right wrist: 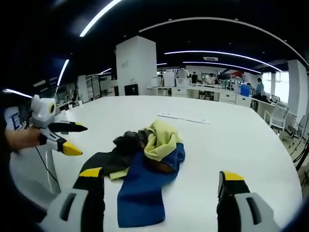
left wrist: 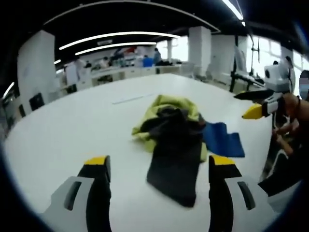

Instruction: Fold the garment on the visible template until the final outline fits inside the template.

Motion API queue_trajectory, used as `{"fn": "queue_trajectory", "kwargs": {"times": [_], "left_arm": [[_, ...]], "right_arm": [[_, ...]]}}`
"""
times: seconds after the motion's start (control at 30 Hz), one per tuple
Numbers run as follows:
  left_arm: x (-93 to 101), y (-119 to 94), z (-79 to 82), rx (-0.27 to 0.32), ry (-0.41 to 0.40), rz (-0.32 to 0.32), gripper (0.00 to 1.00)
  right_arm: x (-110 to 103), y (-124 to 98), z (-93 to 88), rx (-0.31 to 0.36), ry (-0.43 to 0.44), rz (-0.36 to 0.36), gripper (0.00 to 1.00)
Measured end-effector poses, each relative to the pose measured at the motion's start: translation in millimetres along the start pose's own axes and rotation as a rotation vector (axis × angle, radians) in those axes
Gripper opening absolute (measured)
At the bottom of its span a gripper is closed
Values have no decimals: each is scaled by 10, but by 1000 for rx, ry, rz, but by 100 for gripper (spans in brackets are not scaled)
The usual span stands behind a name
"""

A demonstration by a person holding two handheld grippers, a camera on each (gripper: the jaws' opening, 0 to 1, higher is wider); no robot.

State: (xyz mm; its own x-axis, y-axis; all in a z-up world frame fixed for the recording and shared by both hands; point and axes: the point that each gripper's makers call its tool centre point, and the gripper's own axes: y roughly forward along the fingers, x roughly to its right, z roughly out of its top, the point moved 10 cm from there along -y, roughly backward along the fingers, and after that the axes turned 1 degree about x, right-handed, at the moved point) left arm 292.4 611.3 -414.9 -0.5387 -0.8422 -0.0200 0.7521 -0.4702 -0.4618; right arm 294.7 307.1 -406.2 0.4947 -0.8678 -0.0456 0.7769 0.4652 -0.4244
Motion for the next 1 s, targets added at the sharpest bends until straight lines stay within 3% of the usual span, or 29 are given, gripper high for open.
{"fn": "queue_trajectory", "kwargs": {"times": [0.07,0.3,0.5,0.6,1.0], "left_arm": [[93,59,-14,-15,11,-49,74],[206,223,67,-8,39,-115,61],[270,386,166,12,45,-140,47],[297,457,211,19,34,-149,44],[264,669,319,69,61,-152,32]], "right_arm": [[-54,49,-22,-2,-14,16,96],[-192,194,-89,0,-22,50,85],[-284,293,-152,-7,-15,64,68],[-303,358,-175,-21,-25,63,56],[-372,652,-116,-7,12,65,30]]}}
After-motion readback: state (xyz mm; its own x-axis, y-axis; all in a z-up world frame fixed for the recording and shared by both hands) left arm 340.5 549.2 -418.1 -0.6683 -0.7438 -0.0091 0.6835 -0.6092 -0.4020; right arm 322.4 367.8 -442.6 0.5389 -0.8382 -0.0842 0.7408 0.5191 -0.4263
